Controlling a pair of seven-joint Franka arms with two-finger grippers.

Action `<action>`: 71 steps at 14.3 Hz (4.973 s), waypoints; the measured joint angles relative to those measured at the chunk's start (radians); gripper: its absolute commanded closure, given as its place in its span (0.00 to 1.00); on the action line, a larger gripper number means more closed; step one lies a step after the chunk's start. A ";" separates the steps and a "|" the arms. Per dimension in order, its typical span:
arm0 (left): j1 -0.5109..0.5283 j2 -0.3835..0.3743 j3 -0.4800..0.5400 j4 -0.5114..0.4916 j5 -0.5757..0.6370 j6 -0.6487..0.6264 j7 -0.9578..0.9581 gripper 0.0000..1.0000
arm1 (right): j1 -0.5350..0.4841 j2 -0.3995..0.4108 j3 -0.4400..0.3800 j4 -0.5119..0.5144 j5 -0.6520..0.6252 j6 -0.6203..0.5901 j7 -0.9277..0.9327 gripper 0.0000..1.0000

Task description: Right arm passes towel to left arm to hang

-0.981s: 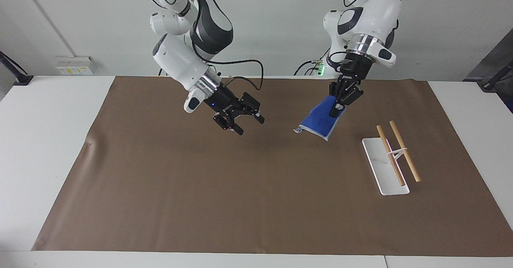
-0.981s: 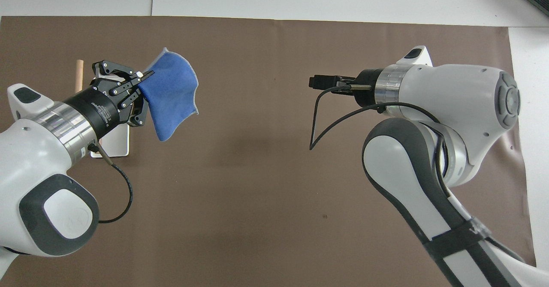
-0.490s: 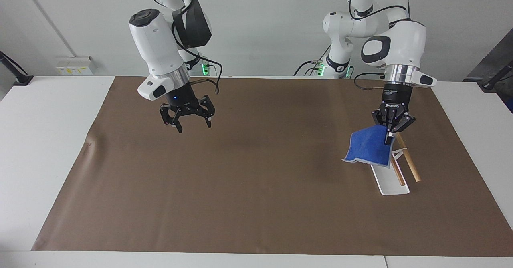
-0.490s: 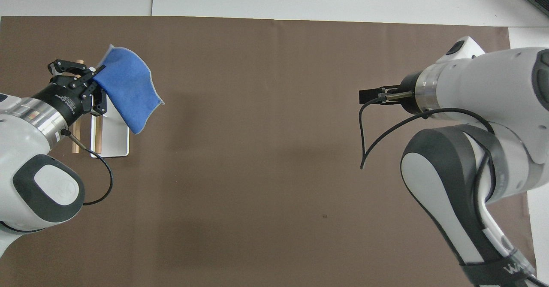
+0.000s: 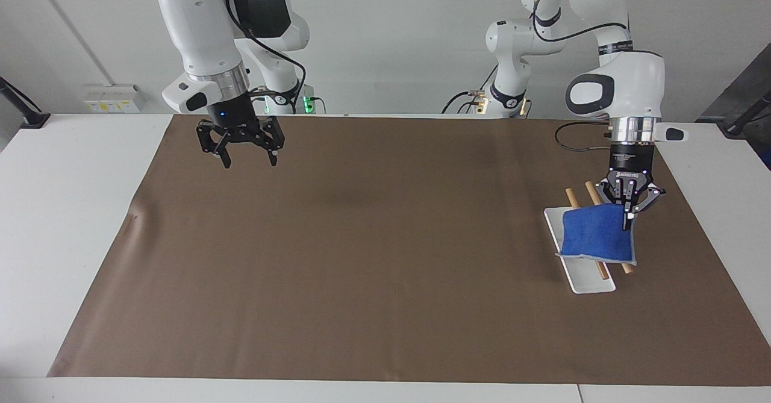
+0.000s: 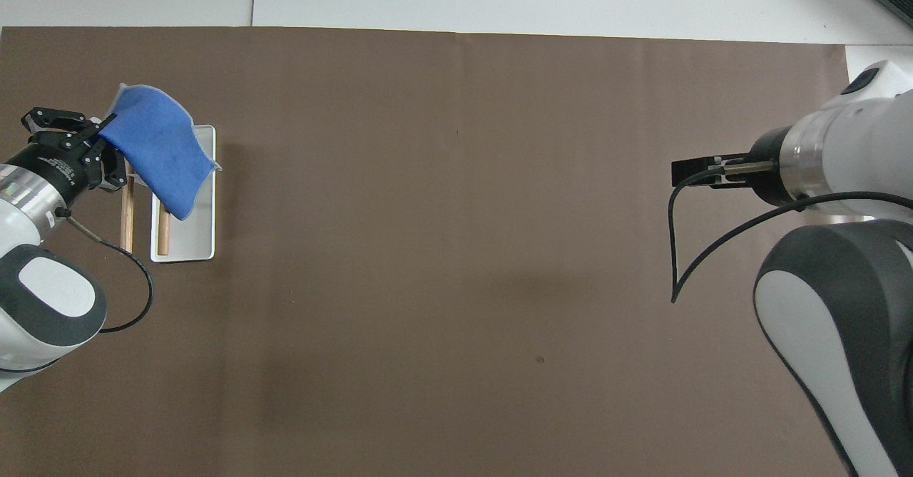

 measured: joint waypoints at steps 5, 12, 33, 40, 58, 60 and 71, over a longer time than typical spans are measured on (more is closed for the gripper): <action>0.054 0.017 -0.001 -0.011 0.000 0.000 0.000 1.00 | 0.038 -0.018 -0.160 0.125 -0.010 -0.233 -0.001 0.00; 0.150 0.053 -0.001 -0.014 0.000 0.000 0.022 1.00 | 0.040 -0.016 -0.203 0.185 -0.010 -0.353 -0.004 0.00; 0.180 0.017 -0.002 0.003 0.000 -0.076 0.139 0.00 | 0.057 -0.033 -0.195 0.154 -0.036 -0.331 -0.064 0.00; 0.243 -0.077 0.003 0.060 0.032 -0.334 0.223 0.00 | 0.058 -0.006 -0.195 0.171 -0.036 -0.338 -0.031 0.00; -0.100 -0.072 -0.051 0.213 0.394 -0.606 1.136 0.00 | 0.058 -0.006 -0.195 0.169 -0.036 -0.339 -0.030 0.00; -0.099 -0.072 -0.045 0.240 0.396 -0.663 1.280 0.00 | 0.058 -0.006 -0.195 0.168 -0.036 -0.339 -0.030 0.00; -0.060 -0.037 -0.020 0.664 0.577 -1.310 1.656 0.00 | 0.058 -0.006 -0.195 0.166 -0.036 -0.339 -0.030 0.00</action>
